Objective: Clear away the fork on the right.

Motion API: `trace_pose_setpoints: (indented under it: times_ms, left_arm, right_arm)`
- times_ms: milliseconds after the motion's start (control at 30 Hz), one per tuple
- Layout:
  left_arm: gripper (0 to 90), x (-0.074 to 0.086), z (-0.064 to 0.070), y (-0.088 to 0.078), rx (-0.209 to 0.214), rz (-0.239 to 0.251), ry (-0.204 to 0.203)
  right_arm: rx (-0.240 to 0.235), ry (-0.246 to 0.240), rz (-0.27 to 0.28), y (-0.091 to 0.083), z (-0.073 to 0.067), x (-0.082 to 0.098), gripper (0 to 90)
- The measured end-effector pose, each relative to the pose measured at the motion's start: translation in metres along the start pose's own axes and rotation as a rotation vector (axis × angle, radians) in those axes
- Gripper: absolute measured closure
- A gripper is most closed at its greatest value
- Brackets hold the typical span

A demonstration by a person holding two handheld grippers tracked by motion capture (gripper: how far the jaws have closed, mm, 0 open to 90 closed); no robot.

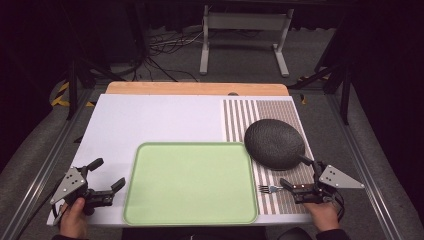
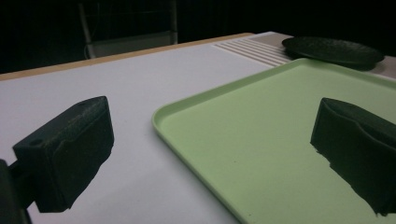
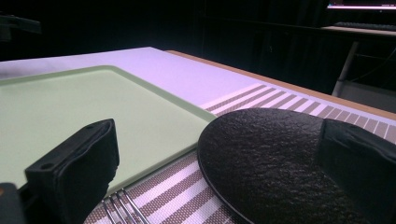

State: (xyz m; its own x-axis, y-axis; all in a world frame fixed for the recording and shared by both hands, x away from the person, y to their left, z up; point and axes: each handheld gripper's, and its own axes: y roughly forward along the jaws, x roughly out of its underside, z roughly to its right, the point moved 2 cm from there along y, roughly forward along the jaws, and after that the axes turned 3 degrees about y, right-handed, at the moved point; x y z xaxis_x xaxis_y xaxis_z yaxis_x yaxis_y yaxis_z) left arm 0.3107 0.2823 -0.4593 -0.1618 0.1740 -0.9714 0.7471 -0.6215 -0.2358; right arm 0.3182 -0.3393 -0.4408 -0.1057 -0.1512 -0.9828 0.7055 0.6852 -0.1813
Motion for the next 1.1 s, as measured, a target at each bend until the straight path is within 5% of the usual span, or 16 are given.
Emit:
trace_pose_setpoints:
  times_ms: [767,1100]
  left_arm:
    - [0.1,0.000,0.000,0.000,0.018,0.002,0.005]
    - [0.1,0.000,0.000,-0.001,0.018,-0.003,0.003]
  right_arm:
    - [-0.013,0.018,-0.016,0.002,0.001,0.000,0.0]
    - [-0.043,0.003,-0.077,0.012,0.007,-0.017,1.5]
